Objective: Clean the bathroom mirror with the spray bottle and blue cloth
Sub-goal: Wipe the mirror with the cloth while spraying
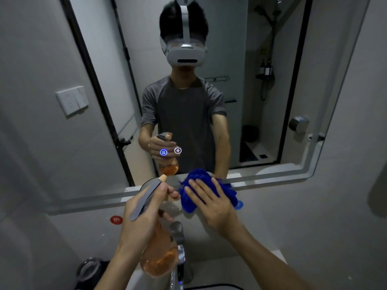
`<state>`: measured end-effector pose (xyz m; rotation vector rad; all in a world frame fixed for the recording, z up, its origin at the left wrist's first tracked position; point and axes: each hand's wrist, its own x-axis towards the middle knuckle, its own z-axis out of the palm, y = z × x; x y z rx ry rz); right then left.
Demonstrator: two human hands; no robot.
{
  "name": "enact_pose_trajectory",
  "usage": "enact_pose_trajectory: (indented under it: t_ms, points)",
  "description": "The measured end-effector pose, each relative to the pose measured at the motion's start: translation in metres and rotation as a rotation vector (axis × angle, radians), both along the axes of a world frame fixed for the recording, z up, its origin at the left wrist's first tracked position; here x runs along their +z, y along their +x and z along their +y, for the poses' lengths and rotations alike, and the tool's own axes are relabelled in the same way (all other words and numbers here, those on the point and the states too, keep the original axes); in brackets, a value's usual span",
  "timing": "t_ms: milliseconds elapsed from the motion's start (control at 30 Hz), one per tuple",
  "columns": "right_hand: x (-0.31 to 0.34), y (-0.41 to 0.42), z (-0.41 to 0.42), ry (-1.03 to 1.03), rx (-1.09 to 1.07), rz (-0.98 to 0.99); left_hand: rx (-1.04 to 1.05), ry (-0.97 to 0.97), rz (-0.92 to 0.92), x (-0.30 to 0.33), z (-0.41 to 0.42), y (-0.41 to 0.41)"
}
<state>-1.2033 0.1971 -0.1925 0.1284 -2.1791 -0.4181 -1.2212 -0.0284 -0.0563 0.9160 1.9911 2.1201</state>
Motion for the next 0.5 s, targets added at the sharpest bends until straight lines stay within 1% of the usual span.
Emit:
enact_pose_trajectory:
  t_ms: [67,133,267,367,433,500]
  points:
    - [0.015,0.004,0.011,0.092,0.025,-0.031,0.012,0.005,-0.004,0.000,-0.002,-0.002]
    - [0.048,0.009,0.026,0.103,0.022,0.025,0.023,0.005,-0.008,0.001,-0.003,-0.004]
    - [0.156,0.020,0.058,-0.106,-0.091,0.360,0.045,0.006,-0.023,0.002,-0.003,-0.009]
    - [0.224,0.029,0.076,-0.316,-0.125,0.539,0.046,0.007,-0.034,0.004,-0.003,-0.008]
    - [0.235,0.029,0.076,-0.411,-0.149,0.639,0.051,-0.001,-0.035,0.004,-0.005,-0.009]
    - [0.216,0.024,0.066,-0.432,-0.188,0.658,0.058,-0.012,-0.024,0.004,-0.008,-0.010]
